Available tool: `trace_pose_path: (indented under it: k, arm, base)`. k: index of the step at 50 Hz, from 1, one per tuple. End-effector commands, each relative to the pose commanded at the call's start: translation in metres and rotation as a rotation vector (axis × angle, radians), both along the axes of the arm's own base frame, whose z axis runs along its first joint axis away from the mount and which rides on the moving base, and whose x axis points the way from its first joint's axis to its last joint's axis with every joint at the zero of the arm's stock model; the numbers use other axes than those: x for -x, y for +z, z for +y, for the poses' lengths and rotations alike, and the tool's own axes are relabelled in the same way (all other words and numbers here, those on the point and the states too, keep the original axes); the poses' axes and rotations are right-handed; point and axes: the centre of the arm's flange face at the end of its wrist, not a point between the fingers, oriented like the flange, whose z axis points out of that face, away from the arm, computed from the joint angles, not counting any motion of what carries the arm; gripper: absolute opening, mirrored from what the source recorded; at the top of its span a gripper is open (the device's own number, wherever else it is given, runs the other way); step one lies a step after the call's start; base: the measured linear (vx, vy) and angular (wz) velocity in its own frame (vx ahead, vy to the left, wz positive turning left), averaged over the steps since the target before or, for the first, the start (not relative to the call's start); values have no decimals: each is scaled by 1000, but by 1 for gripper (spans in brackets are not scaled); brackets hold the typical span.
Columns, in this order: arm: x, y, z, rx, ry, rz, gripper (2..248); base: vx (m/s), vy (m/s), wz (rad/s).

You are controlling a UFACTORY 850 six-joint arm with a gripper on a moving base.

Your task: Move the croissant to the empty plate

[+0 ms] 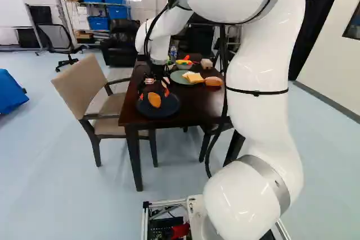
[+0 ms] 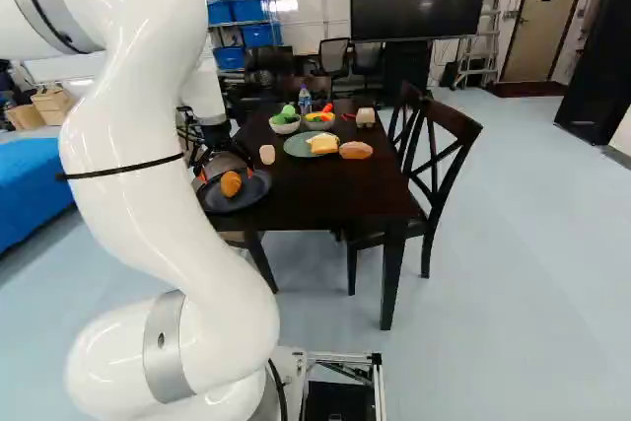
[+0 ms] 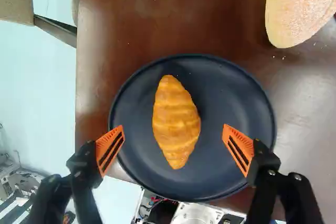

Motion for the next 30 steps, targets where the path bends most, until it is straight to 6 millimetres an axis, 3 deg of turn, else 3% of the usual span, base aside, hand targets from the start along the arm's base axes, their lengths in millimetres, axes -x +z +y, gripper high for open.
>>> trace_pose_path:
  k: [17, 30]
  arm:
    - [0, 1, 0, -1, 0, -1, 247]
    - [6, 17, -4, -9, -4, -25, 247]
  base:
    - [0, 0, 0]
    - [0, 0, 0]
